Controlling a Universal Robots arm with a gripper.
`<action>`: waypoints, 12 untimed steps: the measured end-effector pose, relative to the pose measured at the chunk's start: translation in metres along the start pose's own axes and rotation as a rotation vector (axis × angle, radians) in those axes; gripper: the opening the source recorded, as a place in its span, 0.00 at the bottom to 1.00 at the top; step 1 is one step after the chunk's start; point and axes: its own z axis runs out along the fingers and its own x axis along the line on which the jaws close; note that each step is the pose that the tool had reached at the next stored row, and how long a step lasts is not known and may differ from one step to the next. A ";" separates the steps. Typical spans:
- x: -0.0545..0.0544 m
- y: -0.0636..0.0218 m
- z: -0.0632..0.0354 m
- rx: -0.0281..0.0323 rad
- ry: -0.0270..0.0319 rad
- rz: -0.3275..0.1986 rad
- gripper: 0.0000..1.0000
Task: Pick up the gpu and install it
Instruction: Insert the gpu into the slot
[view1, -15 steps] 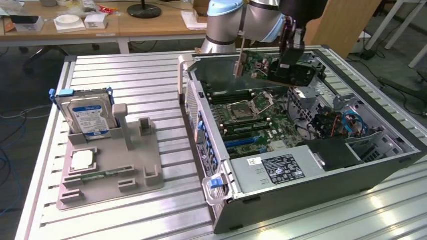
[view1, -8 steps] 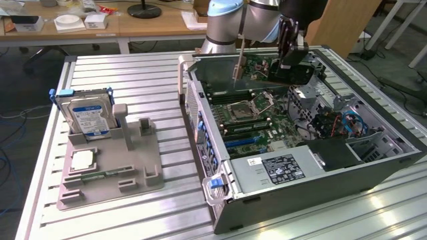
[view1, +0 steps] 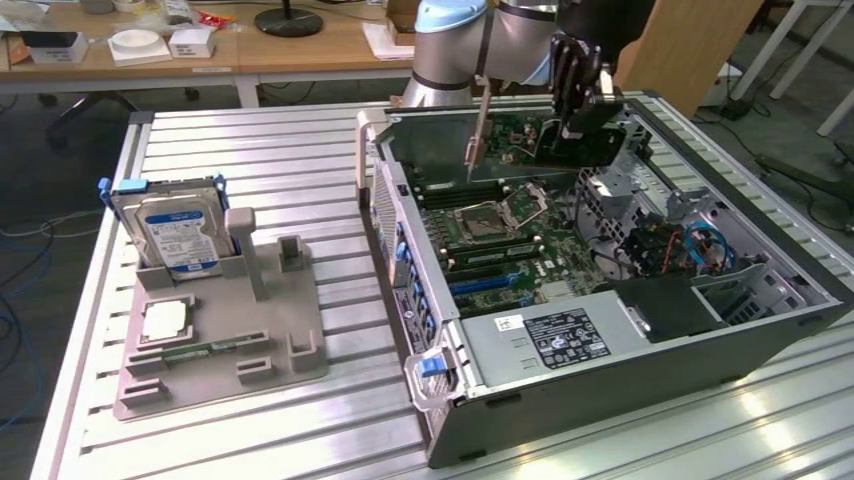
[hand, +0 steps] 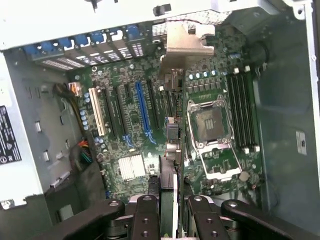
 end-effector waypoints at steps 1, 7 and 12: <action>0.000 0.0001 0.0003 -0.0002 -0.0008 -0.012 0.27; 0.000 0.0002 0.0029 -0.0054 -0.0252 -0.062 0.27; 0.000 0.0004 0.0052 -0.0071 -0.0313 -0.091 0.27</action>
